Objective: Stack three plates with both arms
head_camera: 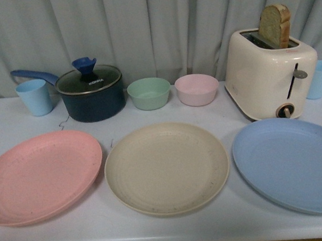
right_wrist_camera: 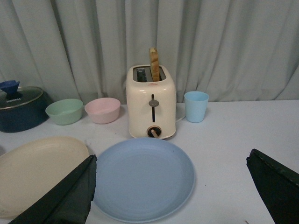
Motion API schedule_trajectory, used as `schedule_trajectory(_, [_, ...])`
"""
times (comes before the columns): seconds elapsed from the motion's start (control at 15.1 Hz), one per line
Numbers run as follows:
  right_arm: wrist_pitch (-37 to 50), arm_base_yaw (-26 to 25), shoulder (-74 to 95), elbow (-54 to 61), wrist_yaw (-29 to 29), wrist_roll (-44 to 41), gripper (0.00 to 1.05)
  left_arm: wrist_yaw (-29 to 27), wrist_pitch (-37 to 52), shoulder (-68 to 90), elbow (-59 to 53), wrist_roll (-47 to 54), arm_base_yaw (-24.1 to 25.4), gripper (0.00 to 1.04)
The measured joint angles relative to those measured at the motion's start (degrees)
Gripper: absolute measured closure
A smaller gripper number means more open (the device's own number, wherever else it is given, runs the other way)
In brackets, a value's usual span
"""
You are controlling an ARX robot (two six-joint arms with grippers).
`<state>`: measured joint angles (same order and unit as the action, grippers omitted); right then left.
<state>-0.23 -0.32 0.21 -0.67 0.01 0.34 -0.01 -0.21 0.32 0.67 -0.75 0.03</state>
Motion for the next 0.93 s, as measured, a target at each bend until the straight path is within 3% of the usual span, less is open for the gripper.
schedule_trajectory(0.8, [0.02,0.00,0.00,0.00,0.00,0.00,0.06,0.00,0.00,0.00,0.00,0.00,0.00,0.07])
schedule_trajectory(0.86, [0.00,0.00,0.00,0.00,0.00,0.00,0.06,-4.70,-7.56,2.32,2.34,0.52,-1.68,0.07])
schedule_trajectory(0.93, [0.11,0.00,0.00,0.00,-0.07,-0.07,0.06,-9.99,-11.74,15.54,7.93,1.97,-0.17,0.07])
